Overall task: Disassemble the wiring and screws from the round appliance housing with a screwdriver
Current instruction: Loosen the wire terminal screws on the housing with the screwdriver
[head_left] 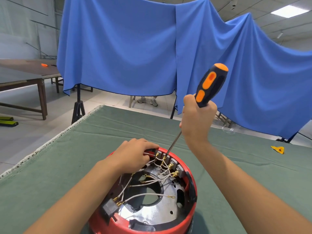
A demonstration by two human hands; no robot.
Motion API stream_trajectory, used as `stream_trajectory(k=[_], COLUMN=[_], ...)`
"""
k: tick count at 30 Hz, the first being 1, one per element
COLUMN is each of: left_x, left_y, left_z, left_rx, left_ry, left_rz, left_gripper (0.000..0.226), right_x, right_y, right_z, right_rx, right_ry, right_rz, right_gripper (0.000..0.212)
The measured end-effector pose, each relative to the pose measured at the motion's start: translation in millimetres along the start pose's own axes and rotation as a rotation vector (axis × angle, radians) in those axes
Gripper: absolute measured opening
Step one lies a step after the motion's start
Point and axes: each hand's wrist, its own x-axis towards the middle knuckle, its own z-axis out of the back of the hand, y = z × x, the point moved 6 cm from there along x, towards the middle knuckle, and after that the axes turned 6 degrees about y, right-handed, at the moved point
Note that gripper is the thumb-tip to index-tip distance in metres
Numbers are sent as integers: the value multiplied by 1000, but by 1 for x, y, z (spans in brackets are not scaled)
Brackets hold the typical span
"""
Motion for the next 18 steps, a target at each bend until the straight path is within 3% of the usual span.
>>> stream_trajectory(k=[8, 18], left_x=[-1, 1], left_y=[0, -1], left_z=[1, 2], left_rx=[-16, -10], left_ry=[-4, 0], left_rz=[-11, -6], left_gripper=[53, 52], right_x=[23, 34], right_y=[-25, -64], right_z=[11, 41], right_rx=[3, -14], right_ry=[-92, -324], right_rz=[-183, -398], right_gripper=[39, 28])
